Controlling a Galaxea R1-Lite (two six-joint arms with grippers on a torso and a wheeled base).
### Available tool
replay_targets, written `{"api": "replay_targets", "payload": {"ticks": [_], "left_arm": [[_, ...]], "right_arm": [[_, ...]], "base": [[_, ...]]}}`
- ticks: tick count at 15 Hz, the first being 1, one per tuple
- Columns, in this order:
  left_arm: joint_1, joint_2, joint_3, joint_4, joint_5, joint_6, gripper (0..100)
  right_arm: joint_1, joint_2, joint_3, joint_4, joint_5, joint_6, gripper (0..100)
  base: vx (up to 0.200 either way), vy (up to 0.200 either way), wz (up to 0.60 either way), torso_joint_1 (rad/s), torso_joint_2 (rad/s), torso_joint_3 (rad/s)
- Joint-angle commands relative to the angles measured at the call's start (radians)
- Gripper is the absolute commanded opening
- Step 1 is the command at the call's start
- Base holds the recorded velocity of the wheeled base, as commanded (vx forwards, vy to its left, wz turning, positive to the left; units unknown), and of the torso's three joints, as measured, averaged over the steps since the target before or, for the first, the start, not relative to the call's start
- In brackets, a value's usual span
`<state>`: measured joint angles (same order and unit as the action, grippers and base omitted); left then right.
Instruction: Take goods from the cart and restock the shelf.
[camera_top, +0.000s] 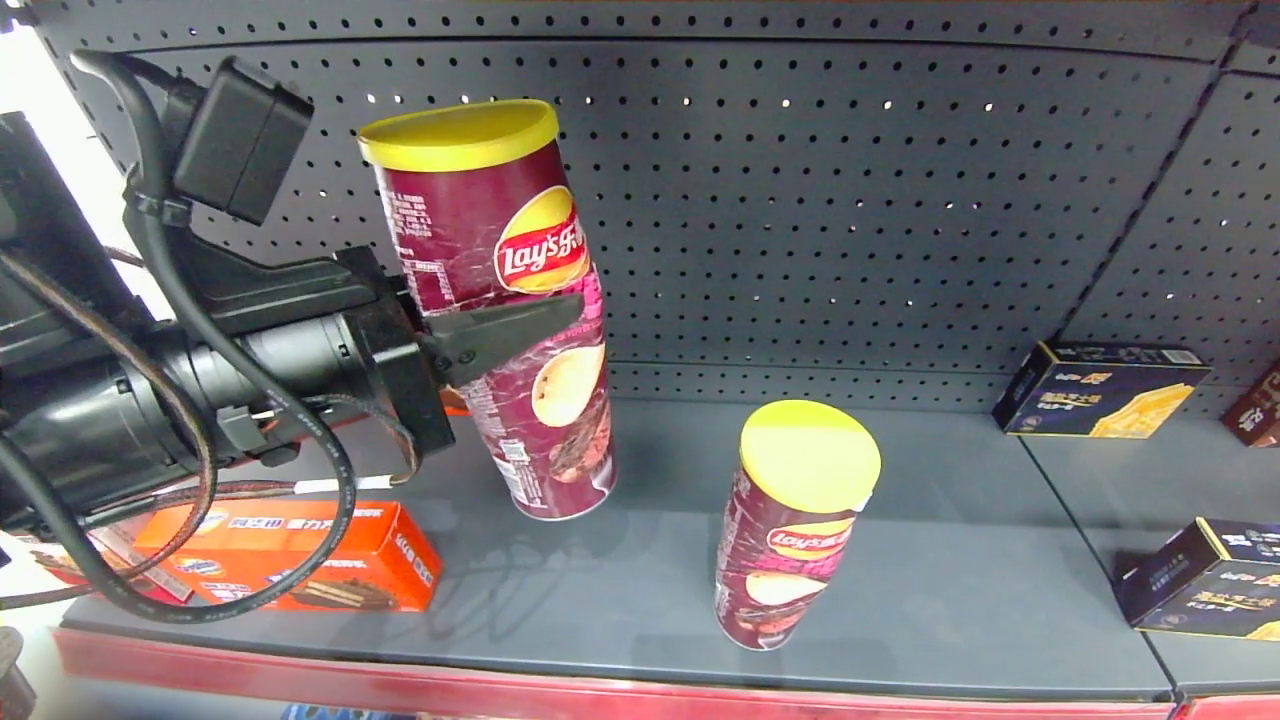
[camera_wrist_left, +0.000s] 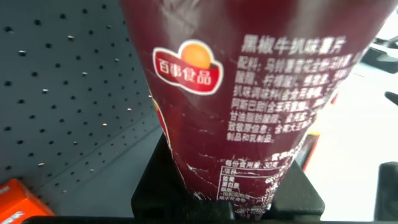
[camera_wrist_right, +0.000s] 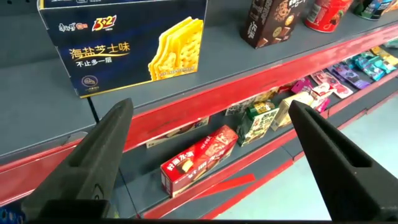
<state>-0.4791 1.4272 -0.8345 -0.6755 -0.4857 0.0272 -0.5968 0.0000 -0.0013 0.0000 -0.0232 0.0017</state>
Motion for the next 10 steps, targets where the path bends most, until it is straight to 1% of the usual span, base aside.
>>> {"api": "replay_targets", "payload": {"ticks": [1,2,3,5,8,9,10], "left_arm": [[0.001,0.036,-0.015,-0.007,0.007,0.014,0],[0.007,0.036,-0.031,0.001,-0.005,0.022,0],[-0.006,0.052,-0.058,0.002,-0.014,0.020,0],[-0.012,0.105,-0.092,0.001,-0.011,0.019,0],[-0.015,0.107,-0.078,0.004,-0.008,0.019,0],[-0.006,0.117,-0.084,0.001,-0.010,0.026,0],[0.007,0.154,-0.094,-0.009,-0.010,0.062,0]], "right_arm": [[0.000,0.000,0.000,0.000,0.000,0.000,100],[0.000,0.000,0.001,0.000,0.000,0.000,100],[0.000,0.000,0.000,0.000,0.000,0.000,100],[0.000,0.000,0.001,0.000,0.000,0.000,100],[0.000,0.000,0.001,0.000,0.000,0.000,100],[0.000,0.000,0.001,0.000,0.000,0.000,100],[0.000,0.000,0.000,0.000,0.000,0.000,100]], "base": [[0.000,0.000,0.00,0.000,0.00,0.000],[0.000,0.000,0.00,0.000,0.00,0.000],[0.000,0.000,0.00,0.000,0.00,0.000],[0.000,0.000,0.00,0.000,0.00,0.000],[0.000,0.000,0.00,0.000,0.00,0.000],[0.000,0.000,0.00,0.000,0.00,0.000],[0.000,0.000,0.00,0.000,0.00,0.000]]}}
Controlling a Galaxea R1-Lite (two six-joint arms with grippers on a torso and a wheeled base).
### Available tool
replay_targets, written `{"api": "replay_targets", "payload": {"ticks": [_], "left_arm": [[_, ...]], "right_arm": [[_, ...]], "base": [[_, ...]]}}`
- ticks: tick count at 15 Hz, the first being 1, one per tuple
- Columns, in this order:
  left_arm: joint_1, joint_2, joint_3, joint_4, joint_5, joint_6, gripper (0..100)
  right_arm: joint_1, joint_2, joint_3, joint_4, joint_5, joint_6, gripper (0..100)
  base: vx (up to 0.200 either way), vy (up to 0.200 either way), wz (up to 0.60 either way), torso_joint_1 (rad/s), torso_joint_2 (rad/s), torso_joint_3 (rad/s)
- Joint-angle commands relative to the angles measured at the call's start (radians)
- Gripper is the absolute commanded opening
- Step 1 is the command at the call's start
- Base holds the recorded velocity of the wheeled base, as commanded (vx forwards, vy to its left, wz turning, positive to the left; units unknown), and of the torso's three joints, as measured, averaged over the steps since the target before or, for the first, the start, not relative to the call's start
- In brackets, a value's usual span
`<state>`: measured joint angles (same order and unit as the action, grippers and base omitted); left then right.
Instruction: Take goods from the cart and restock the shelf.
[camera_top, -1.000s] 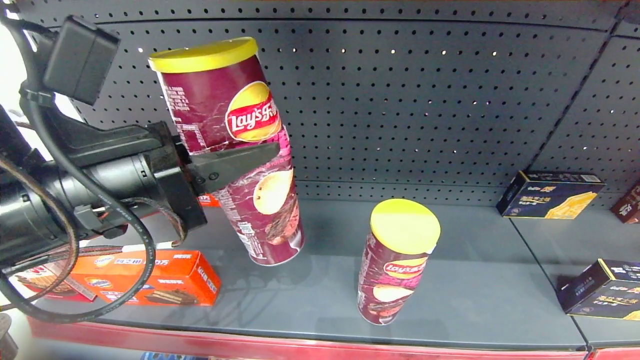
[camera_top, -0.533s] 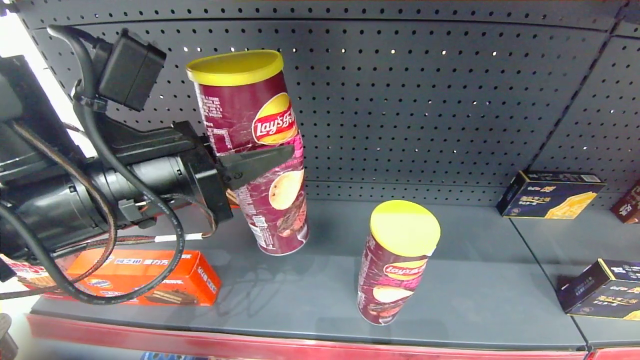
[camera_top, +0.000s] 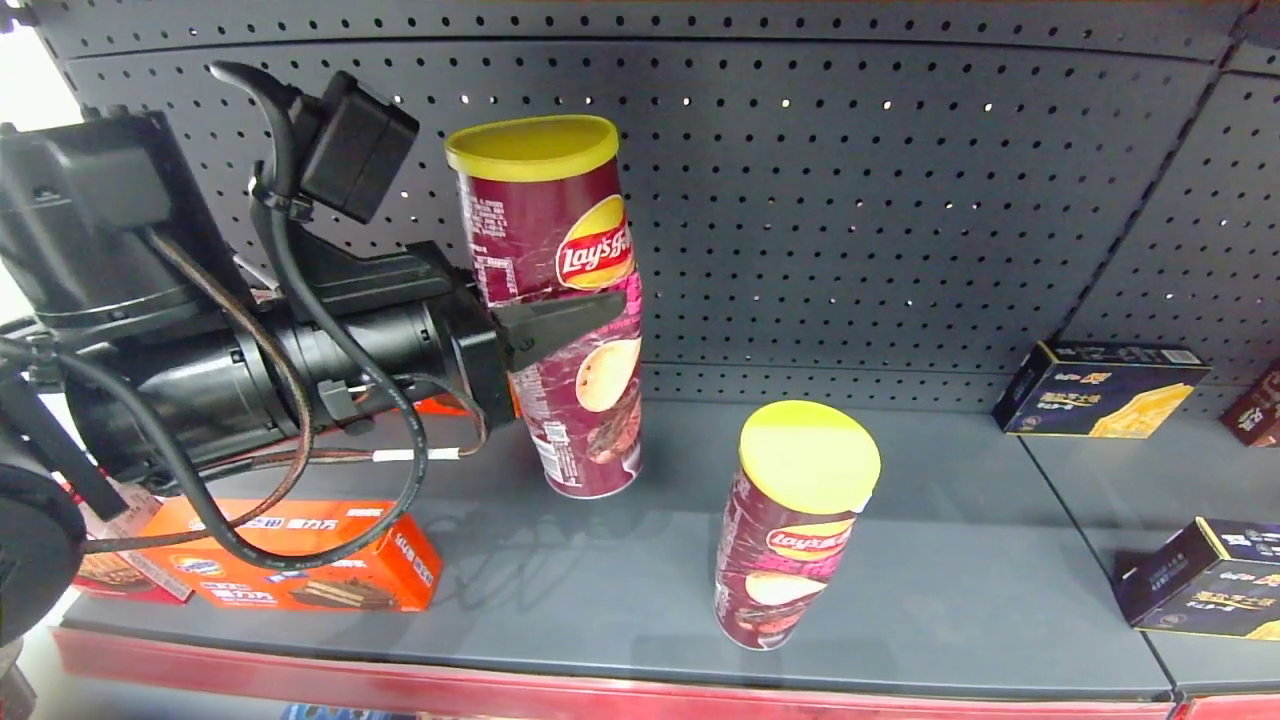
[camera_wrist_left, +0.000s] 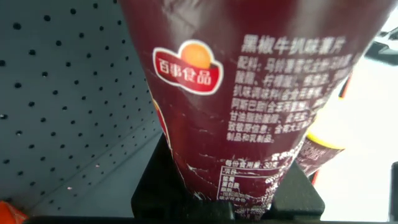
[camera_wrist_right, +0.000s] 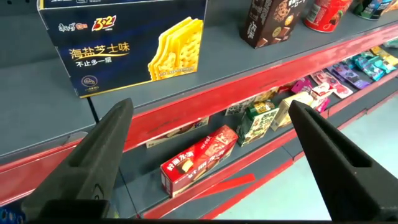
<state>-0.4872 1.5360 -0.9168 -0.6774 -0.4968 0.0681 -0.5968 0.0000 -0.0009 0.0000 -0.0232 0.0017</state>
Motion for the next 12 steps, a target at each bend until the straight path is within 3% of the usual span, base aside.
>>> {"api": "replay_targets", "payload": {"ticks": [1,3,5,6,9,12], "left_arm": [[0.044,0.085,-0.039,-0.008,-0.020,0.084,0],[0.041,0.148,-0.088,-0.008,-0.075,0.095,0],[0.032,0.177,-0.126,-0.008,-0.080,0.093,0],[0.009,0.230,-0.212,0.010,-0.088,0.088,0],[0.027,0.317,-0.300,0.021,-0.220,0.085,0],[0.029,0.400,-0.392,0.018,-0.261,0.084,0]], "right_arm": [[0.000,0.000,0.001,0.000,0.000,0.000,100],[0.000,0.000,-0.001,0.000,0.000,0.000,100],[0.000,0.000,0.001,0.000,0.000,0.000,100],[0.000,0.000,0.001,0.000,0.000,0.000,100],[0.000,0.000,0.001,0.000,0.000,0.000,100],[0.000,0.000,0.001,0.000,0.000,0.000,100]], "base": [[0.000,0.000,0.00,0.000,0.00,0.000],[0.000,0.000,0.00,0.000,0.00,0.000],[0.000,0.000,0.00,0.000,0.00,0.000],[0.000,0.000,0.00,0.000,0.00,0.000],[0.000,0.000,0.00,0.000,0.00,0.000],[0.000,0.000,0.00,0.000,0.00,0.000]]}}
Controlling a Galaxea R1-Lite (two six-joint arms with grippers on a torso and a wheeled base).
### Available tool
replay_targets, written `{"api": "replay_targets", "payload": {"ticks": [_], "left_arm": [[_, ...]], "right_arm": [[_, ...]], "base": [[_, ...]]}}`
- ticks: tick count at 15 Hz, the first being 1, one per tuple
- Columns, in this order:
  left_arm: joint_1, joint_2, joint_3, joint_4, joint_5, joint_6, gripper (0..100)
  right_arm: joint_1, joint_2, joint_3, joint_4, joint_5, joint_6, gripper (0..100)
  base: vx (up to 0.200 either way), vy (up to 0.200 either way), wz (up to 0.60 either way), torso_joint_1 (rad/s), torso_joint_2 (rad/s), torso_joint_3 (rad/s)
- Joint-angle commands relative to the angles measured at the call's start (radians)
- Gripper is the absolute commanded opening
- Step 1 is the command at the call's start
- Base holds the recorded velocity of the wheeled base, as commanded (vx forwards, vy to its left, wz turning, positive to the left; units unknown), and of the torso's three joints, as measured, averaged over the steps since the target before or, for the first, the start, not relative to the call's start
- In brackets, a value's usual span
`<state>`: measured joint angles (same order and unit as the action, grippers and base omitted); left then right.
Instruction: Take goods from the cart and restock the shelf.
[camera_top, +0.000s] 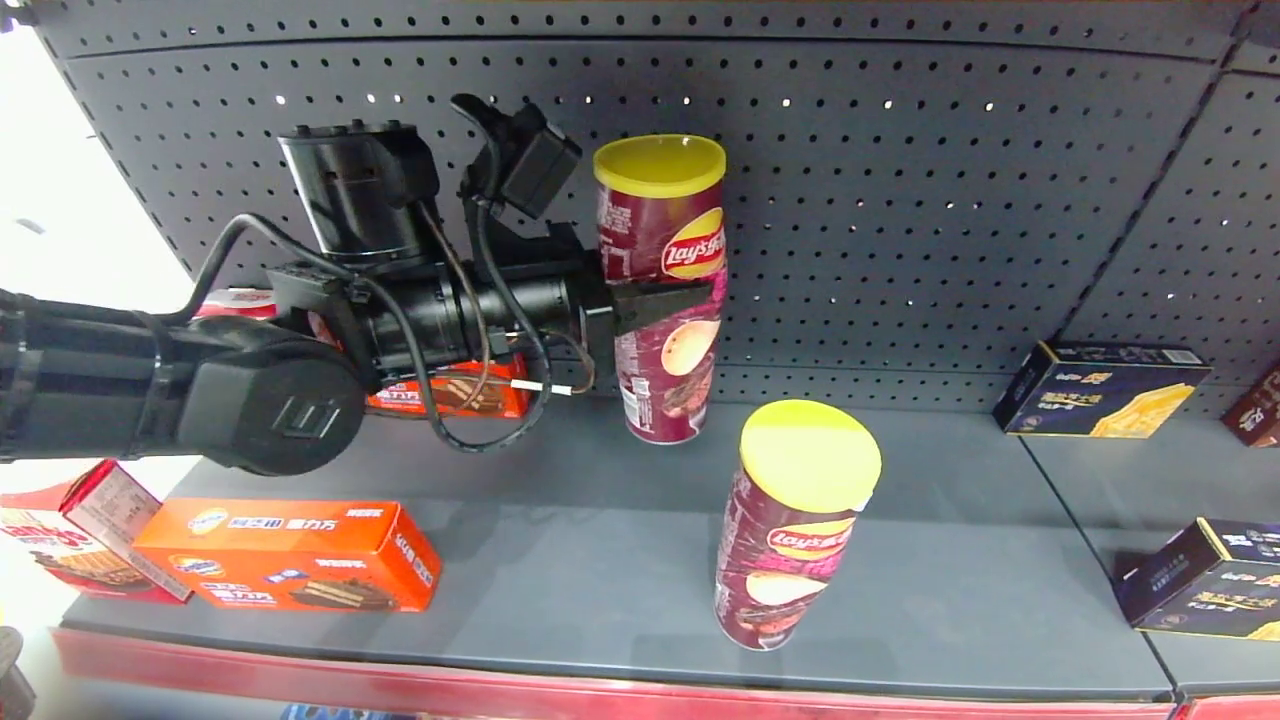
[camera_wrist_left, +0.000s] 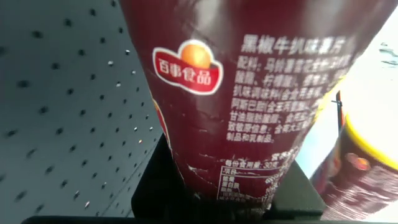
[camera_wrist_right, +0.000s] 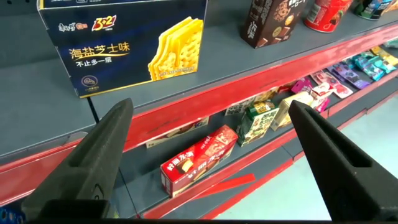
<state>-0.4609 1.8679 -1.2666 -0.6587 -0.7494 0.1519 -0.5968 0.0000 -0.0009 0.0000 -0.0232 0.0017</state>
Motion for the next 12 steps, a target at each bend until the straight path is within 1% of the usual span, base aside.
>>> {"api": "replay_targets", "payload": {"ticks": [1,2,3,4,10,12], "left_arm": [[0.002,0.085,-0.060,-0.002,-0.024,0.000,0],[0.004,0.119,-0.093,-0.005,-0.064,0.000,0],[0.004,0.119,-0.093,-0.005,-0.064,0.000,0],[0.014,0.140,-0.106,-0.005,-0.100,0.001,0],[0.014,0.223,-0.123,-0.022,-0.099,0.009,0],[0.010,0.264,-0.168,-0.028,-0.097,0.008,0]], "right_arm": [[0.000,0.000,0.001,0.000,0.000,0.000,100],[0.000,0.000,0.001,0.000,0.000,0.000,100],[0.000,0.000,0.001,0.000,0.000,0.000,100],[0.000,0.000,0.001,0.000,0.000,0.000,100],[0.000,0.000,-0.001,0.000,0.000,0.000,100],[0.000,0.000,-0.001,0.000,0.000,0.000,100]], "base": [[0.000,0.000,0.00,0.000,0.00,0.000],[0.000,0.000,0.00,0.000,0.00,0.000],[0.000,0.000,0.00,0.000,0.00,0.000],[0.000,0.000,0.00,0.000,0.00,0.000],[0.000,0.000,0.00,0.000,0.00,0.000],[0.000,0.000,0.00,0.000,0.00,0.000]]}}
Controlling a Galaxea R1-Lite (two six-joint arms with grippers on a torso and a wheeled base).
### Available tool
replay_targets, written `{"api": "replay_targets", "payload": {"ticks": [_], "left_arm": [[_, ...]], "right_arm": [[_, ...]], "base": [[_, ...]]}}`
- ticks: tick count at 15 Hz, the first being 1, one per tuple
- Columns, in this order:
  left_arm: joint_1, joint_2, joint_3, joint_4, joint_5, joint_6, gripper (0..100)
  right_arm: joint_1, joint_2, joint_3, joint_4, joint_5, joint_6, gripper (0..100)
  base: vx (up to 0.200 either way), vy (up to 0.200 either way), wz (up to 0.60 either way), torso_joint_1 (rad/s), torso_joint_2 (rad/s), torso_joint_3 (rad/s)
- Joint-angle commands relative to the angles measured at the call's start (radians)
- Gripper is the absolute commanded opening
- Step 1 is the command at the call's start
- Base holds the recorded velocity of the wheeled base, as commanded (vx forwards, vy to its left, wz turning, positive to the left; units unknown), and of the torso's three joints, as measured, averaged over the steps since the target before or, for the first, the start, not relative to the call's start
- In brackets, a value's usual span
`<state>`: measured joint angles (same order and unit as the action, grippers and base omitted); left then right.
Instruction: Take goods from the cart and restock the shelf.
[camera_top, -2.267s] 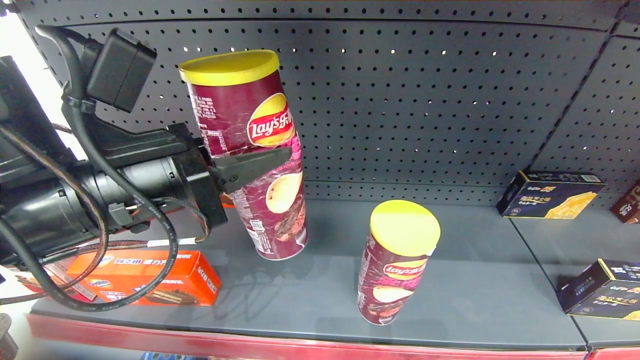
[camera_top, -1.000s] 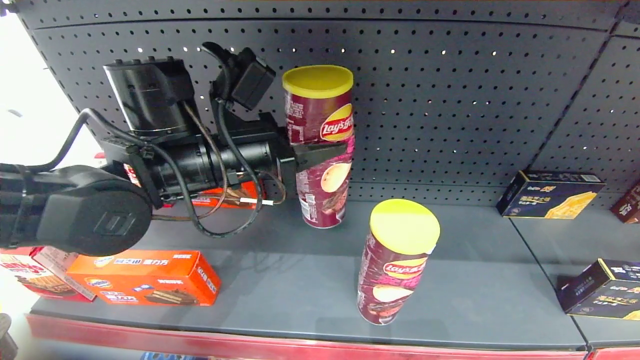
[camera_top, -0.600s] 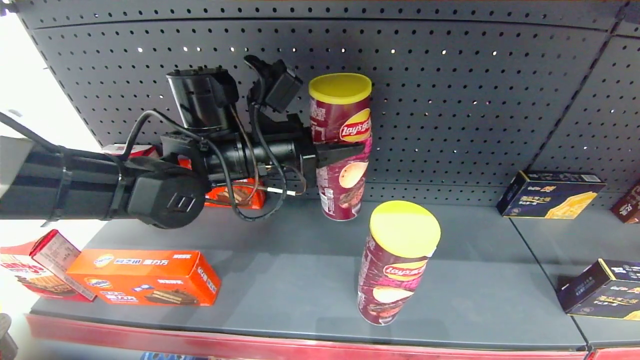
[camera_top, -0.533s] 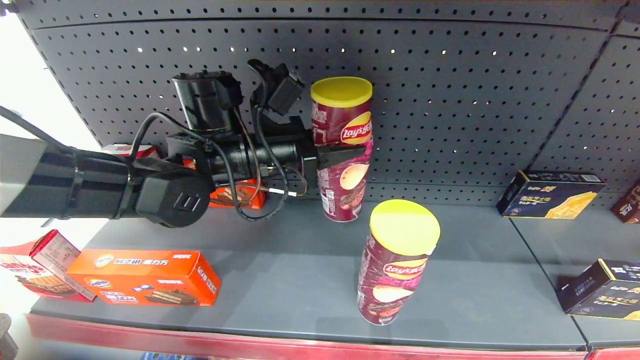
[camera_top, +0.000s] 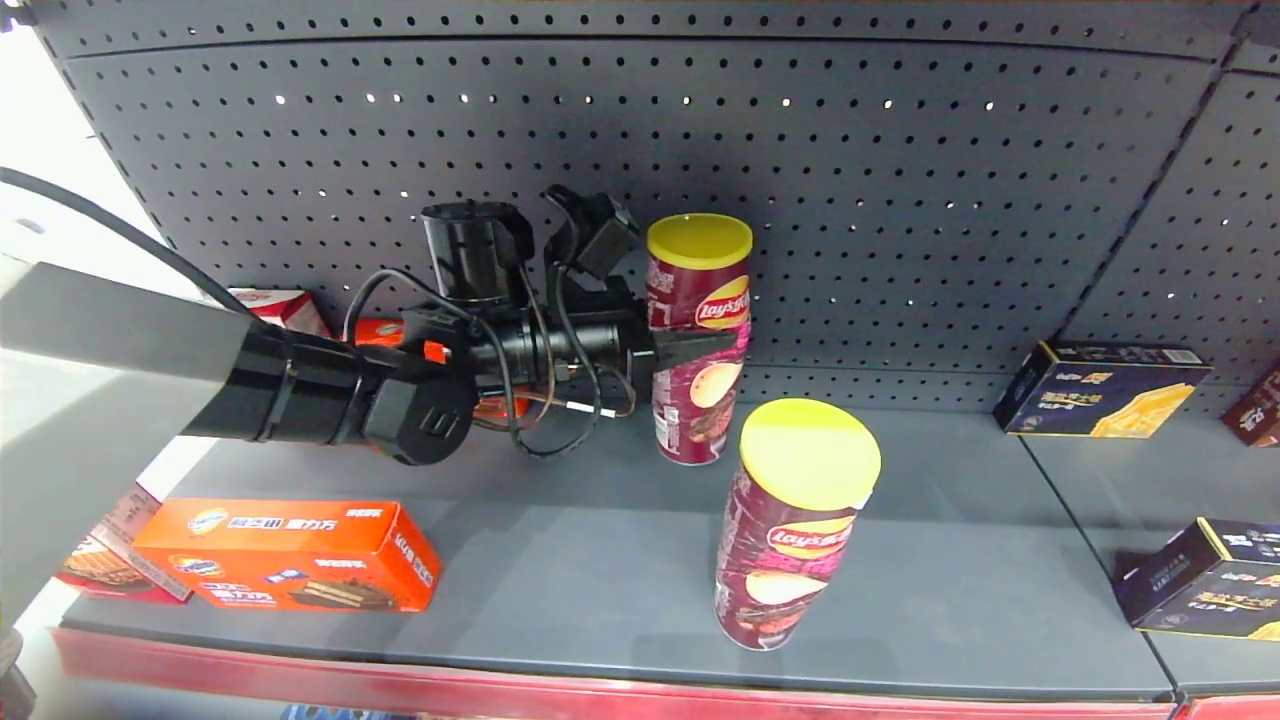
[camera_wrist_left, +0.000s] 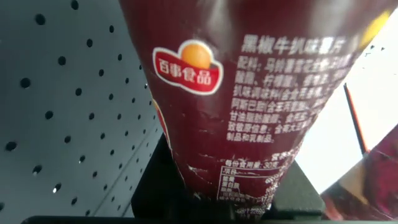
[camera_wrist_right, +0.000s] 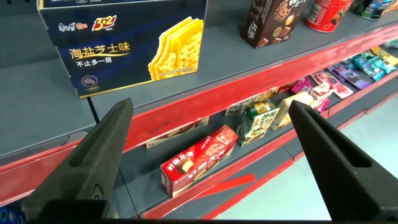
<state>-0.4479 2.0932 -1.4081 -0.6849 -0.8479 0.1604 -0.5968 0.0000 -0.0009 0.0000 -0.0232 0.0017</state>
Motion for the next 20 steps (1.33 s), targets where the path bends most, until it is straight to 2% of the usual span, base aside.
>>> {"api": "replay_targets", "payload": {"ticks": [1,7,17,18,20], "left_arm": [[-0.005,0.054,-0.045,-0.002,0.001,-0.002,0],[-0.026,0.122,-0.101,-0.004,0.003,-0.004,0],[-0.040,0.180,-0.104,-0.048,0.009,0.002,0],[-0.040,0.179,-0.104,-0.048,0.012,0.002,100],[-0.040,0.177,-0.103,-0.047,0.039,0.001,100]], "right_arm": [[0.000,0.000,-0.001,0.000,0.000,0.000,100],[0.000,0.000,0.001,0.000,0.000,0.000,100],[0.000,0.000,-0.001,0.000,0.000,0.000,100],[0.000,0.000,0.001,0.000,0.000,0.000,100],[0.000,0.000,0.001,0.000,0.000,0.000,100]], "base": [[0.000,0.000,0.00,0.000,0.00,0.000],[0.000,0.000,0.00,0.000,0.00,0.000],[0.000,0.000,0.00,0.000,0.00,0.000],[0.000,0.000,0.00,0.000,0.00,0.000],[0.000,0.000,0.00,0.000,0.00,0.000]]}}
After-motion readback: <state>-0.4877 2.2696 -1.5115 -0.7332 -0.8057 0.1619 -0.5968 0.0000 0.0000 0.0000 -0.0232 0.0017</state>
